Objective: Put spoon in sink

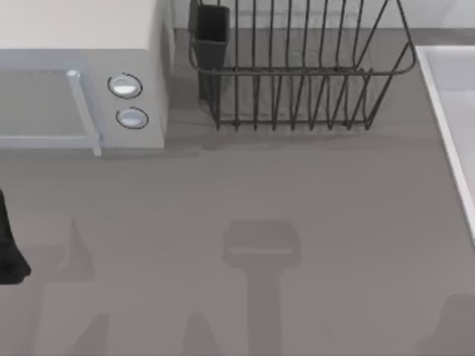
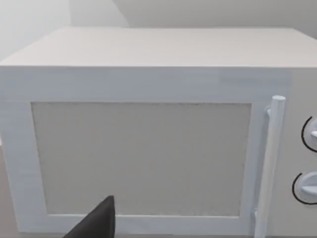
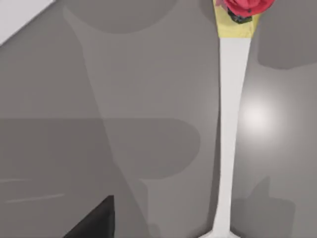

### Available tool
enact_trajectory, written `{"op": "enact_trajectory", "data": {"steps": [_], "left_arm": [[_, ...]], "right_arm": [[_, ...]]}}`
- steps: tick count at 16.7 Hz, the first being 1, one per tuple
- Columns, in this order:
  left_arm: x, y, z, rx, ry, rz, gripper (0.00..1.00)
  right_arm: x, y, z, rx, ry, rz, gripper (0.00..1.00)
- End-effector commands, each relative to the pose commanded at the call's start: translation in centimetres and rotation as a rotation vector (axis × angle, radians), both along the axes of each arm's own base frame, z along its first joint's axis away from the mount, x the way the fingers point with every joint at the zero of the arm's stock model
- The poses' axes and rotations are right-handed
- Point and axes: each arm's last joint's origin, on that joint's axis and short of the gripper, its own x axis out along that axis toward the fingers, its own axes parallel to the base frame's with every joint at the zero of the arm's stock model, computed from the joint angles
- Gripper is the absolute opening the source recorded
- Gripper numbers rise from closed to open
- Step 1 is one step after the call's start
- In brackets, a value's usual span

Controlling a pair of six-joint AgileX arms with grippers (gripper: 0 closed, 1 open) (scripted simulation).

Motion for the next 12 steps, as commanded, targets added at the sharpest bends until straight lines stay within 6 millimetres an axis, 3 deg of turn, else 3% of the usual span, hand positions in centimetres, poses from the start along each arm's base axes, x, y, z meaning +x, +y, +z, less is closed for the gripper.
{"op": "enact_trajectory", "data": {"steps": [8,12], "left_arm": [[0.0,0.0,0.0,0.000,0.000,0.000,1.00],[0.0,0.0,0.0,0.000,0.000,0.000,1.00]], "right_arm": [[0.2,-0.1,-8.0,-0.004,-0.007,-0.002,1.00],[0.0,0.0,-9.0,-0.001,-0.002,-0.002,1.00]]}}
